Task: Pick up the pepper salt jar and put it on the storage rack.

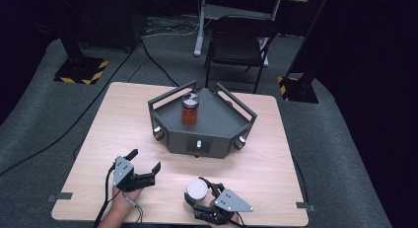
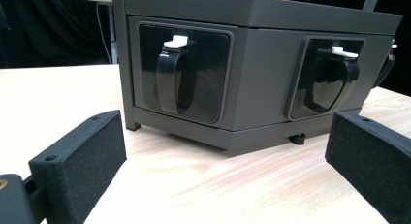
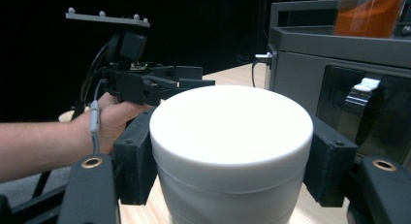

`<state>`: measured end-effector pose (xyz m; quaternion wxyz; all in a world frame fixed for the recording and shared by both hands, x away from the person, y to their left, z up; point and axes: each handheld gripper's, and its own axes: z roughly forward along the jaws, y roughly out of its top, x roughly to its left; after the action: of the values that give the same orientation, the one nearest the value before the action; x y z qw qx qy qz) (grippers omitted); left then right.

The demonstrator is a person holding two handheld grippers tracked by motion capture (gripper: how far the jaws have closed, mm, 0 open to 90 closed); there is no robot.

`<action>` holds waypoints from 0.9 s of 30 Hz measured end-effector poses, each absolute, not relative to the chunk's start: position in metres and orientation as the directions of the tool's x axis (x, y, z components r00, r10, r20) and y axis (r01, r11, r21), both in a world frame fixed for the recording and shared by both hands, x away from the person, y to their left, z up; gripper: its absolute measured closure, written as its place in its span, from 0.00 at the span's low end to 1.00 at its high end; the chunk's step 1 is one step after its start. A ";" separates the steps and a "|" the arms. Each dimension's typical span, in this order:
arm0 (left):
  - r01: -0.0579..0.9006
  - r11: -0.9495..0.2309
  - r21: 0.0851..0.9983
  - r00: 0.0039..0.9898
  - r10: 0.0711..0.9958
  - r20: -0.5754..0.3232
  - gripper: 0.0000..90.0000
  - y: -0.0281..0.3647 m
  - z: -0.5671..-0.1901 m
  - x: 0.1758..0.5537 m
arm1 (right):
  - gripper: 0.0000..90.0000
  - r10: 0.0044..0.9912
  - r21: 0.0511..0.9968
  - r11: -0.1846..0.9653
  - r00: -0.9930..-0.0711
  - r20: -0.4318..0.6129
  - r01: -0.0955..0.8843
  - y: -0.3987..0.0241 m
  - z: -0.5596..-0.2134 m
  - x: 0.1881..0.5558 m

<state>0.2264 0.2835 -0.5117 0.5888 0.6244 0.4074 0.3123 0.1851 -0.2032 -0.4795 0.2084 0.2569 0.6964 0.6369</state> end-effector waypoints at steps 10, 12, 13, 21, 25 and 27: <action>0.142 0.026 0.990 0.474 0.876 -0.091 0.01 0.284 -0.512 0.227 | 0.36 0.627 0.995 0.055 -0.779 0.033 0.087 -0.202 -0.480 0.184; 0.143 0.022 0.990 0.470 0.878 -0.087 0.01 0.283 -0.511 0.226 | 0.36 0.626 0.994 0.056 -0.779 0.034 0.088 -0.202 -0.480 0.184; 0.142 0.018 0.990 0.468 0.880 -0.083 0.01 0.282 -0.511 0.226 | 0.36 0.627 0.994 0.057 -0.778 0.033 0.088 -0.202 -0.480 0.184; 0.149 0.012 0.989 0.468 0.880 -0.082 0.01 0.282 -0.510 0.227 | 0.36 0.636 0.994 0.055 -0.771 0.034 0.090 -0.201 -0.479 0.182; 0.150 0.005 0.989 0.473 0.878 -0.076 0.01 0.282 -0.509 0.227 | 0.36 0.646 0.995 0.049 -0.762 0.034 0.087 -0.200 -0.480 0.181; 0.150 0.006 0.989 0.472 0.878 -0.077 0.01 0.282 -0.509 0.227 | 0.36 0.649 0.995 0.043 -0.760 0.037 0.085 -0.200 -0.479 0.181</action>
<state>0.2271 0.2816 -0.5092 0.5808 0.6315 0.4070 0.3134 0.1812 -0.1997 -0.4794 0.2208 0.2668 0.6877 0.6381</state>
